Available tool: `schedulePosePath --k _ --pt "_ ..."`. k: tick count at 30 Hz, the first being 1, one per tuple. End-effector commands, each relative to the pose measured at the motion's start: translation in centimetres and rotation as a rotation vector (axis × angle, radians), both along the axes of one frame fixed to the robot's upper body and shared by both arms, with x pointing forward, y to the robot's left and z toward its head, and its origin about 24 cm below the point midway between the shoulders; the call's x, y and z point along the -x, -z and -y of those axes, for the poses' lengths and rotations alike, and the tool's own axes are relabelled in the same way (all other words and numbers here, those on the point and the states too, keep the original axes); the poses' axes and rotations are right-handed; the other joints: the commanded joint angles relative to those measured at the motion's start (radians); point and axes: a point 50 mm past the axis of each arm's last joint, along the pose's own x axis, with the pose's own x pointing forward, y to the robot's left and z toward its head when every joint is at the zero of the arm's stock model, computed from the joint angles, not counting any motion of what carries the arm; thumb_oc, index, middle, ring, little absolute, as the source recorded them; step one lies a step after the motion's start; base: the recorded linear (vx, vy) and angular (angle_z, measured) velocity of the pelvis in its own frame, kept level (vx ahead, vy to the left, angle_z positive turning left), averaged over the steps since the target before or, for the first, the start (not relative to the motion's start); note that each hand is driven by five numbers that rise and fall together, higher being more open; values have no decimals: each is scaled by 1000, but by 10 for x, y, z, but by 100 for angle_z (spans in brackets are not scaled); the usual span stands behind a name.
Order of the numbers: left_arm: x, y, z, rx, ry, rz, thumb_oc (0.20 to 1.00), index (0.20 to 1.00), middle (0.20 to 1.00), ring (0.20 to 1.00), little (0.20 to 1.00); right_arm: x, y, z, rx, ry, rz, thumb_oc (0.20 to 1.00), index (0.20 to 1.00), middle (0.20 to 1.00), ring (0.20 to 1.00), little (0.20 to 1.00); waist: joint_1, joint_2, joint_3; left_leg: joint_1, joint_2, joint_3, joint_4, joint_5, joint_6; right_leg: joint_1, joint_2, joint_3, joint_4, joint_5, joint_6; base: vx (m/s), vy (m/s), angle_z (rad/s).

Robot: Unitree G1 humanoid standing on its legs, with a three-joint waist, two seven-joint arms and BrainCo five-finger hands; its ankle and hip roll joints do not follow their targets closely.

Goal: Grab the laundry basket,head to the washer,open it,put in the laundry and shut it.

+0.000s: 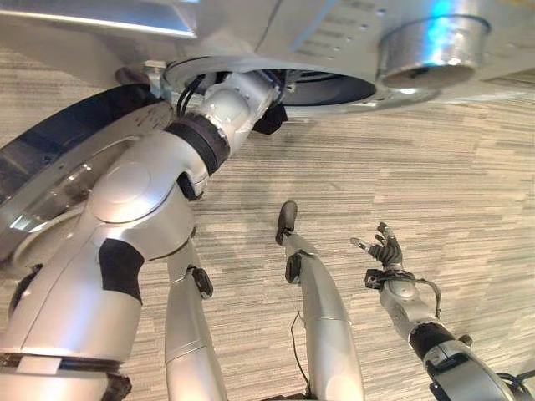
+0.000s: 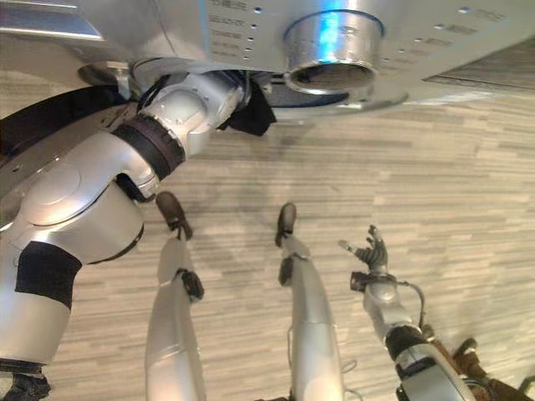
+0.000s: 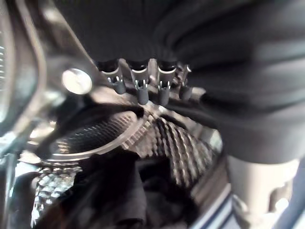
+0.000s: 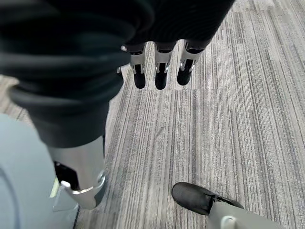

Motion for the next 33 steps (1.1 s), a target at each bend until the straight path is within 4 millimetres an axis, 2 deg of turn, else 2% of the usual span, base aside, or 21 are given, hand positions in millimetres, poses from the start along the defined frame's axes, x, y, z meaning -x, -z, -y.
schedulePosePath --k 1,2,3,4,5,6,7,8,9,10,11,12,15,22,24,25,28,33 --pt "31 6 73 128 340 -20 1000 1000 1000 1000 1000 -138 -223 -75 28 -5 438 1000 1000 1000 1000 1000 158 52 39 12 31 -82 12 -101 -68 86 93 -46 -26 -138 -120 53 -50 -5" --pt "43 77 114 390 311 -254 1000 1000 1000 1000 1000 -123 -132 -74 137 -60 146 1000 1000 1000 1000 1000 130 28 54 46 35 -62 11 -96 -65 103 93 -46 -12 -148 -124 -4 134 3" --pt "33 -50 -152 245 36 -69 1000 1000 1000 1000 1000 -106 -159 62 60 282 151 1000 1000 1000 1000 1000 216 82 60 81 13 -77 8 -91 -72 151 81 -42 -14 -141 -122 -2 104 29" --pt "32 19 -68 384 314 -111 1000 1000 1000 1000 1000 -110 -156 49 19 307 155 1000 1000 1000 1000 1000 231 91 77 96 4 -76 9 -91 -70 165 69 -61 -6 -150 -123 7 -94 52" --pt "68 75 13 488 615 -285 1000 1000 1000 1000 1000 -116 -163 41 -22 342 134 1000 1000 1000 1000 1000 308 102 94 132 -19 -101 3 -87 -75 219 51 -101 19 -191 -128 10 -188 47" --pt "69 75 14 487 617 -285 1000 1000 1000 1000 1000 -116 -163 42 -20 344 133 1000 1000 1000 1000 1000 308 108 96 134 -19 -104 1 -84 -74 222 51 -105 18 -190 -129 2 -103 74" --pt "75 113 6 677 588 -365 1000 1000 1000 1000 1000 -73 -49 16 95 228 -105 1000 1000 1000 1000 1000 310 107 128 185 -25 -94 -4 -74 -77 278 44 -113 35 -212 -127 -66 198 140" --pt "76 137 -46 855 459 -396 1000 1000 1000 1000 1000 -23 8 0 20 112 -157 1000 1000 1000 1000 1000 283 91 141 215 -19 -75 -7 -79 -78 306 41 -108 45 -221 -128 -65 212 147" --pt "83 154 -66 884 394 -410 1000 1000 1000 1000 1000 -9 14 -14 25 12 -124 1000 1000 1000 1000 1000 270 79 141 220 -14 -72 -4 -80 -76 317 40 -116 49 -226 -134 -62 158 101" --pt "89 170 -77 880 347 -452 1000 1000 1000 1000 1000 -9 9 -8 42 13 -104 1000 1000 1000 1000 1000 276 79 141 224 -14 -80 -3 -78 -72 327 42 -126 55 -233 -143 -16 16 19" --pt "91 171 -78 881 343 -455 1000 1000 1000 1000 1000 -8 10 -9 42 10 -108 1000 1000 1000 1000 1000 272 79 141 227 -14 -82 -2 -79 -73 332 42 -129 55 -235 -144 5 -56 13" --pt "112 201 -86 887 328 -558 1000 1000 1000 1000 1000 -18 1 5 109 70 -92 1000 1000 1000 1000 1000 308 96 141 242 -24 -102 9 -84 -65 361 33 -159 81 -262 -157 22 -55 0" --pt "130 229 -104 1015 257 -683 1000 1000 1000 1000 1000 -17 2 14 88 128 -106 1000 1000 1000 1000 1000 321 105 141 275 -33 -127 19 -82 -59 417 30 -187 105 -295 -169 21 -4 20" --pt "134 239 -111 999 207 -710 1000 1000 1000 1000 1000 -14 8 15 93 138 -143 1000 1000 1000 1000 1000 341 108 141 347 -42 -145 -3 -73 -54 510 33 -218 90 -309 -169 12 11 9" --pt "133 243 -110 1001 197 -726 1000 1000 1000 1000 1000 -11 14 13 103 129 -171 1000 1000 1000 1000 1000 343 104 140 360 -42 -146 -8 -71 -52 531 33 -223 80 -306 -167 5 2 3" --pt "132 250 -107 1013 185 -749 1000 1000 1000 1000 1000 -5 23 12 113 127 -217 1000 1000 1000 1000 1000 342 100 137 369 -42 -144 -13 -71 -51 545 35 -227 69 -305 -165 18 30 -3" --pt "130 261 -103 1011 155 -785 1000 1000 1000 1000 1000 7 38 23 135 178 -320 1000 1000 1000 1000 1000 346 102 136 380 -47 -144 -22 -71 -46 554 33 -235 62 -300 -158 7 11 -1" --pt "127 267 -104 955 114 -788 1000 1000 1000 1000 1000 12 33 57 189 299 -392 1000 1000 1000 1000 1000 370 131 131 385 -75 -149 -40 -71 -41 564 13 -246 72 -307 -151 38 28 10"
